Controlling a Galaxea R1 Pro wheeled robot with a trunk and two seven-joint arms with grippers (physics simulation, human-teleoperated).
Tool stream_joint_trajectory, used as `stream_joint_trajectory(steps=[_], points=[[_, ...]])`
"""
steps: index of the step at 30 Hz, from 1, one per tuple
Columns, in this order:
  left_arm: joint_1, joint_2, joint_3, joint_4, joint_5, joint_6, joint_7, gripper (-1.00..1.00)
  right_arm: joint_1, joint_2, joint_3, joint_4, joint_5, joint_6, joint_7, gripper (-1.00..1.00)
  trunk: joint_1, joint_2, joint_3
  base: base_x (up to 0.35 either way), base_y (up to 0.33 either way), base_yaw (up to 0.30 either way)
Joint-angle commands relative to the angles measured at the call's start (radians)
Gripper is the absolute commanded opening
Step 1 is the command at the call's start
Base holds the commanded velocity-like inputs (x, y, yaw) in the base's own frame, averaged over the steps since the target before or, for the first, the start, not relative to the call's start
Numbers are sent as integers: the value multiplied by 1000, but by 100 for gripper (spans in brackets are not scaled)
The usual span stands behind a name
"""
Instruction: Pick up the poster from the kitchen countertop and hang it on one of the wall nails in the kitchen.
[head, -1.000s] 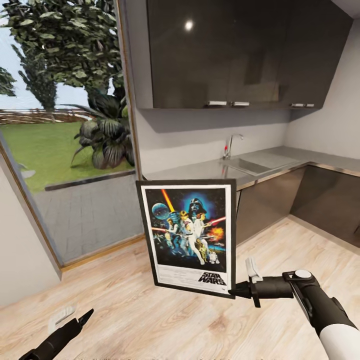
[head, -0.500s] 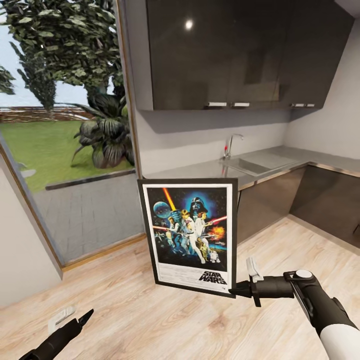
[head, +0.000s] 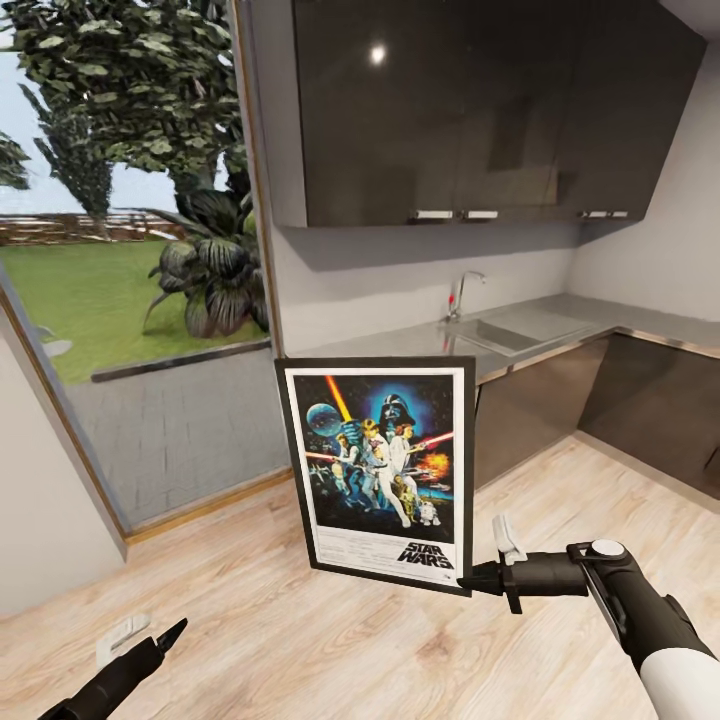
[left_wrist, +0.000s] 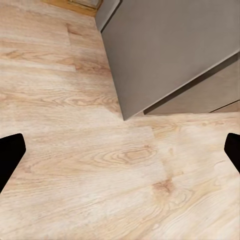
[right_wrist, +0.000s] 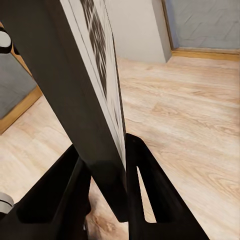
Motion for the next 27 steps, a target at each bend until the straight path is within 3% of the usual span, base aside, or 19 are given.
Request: stream_joint_trajectory(steps=[1, 27], points=[[-1, 0, 3, 1, 8, 8, -5, 100, -1, 1, -3, -1, 6, 12, 6, -100, -4, 6, 2, 0, 0, 0], [-1, 0, 3, 1, 8, 8, -5, 100, -1, 1, -2, -1, 6, 12, 6, -100, -104, 188, 83, 0, 0, 0]])
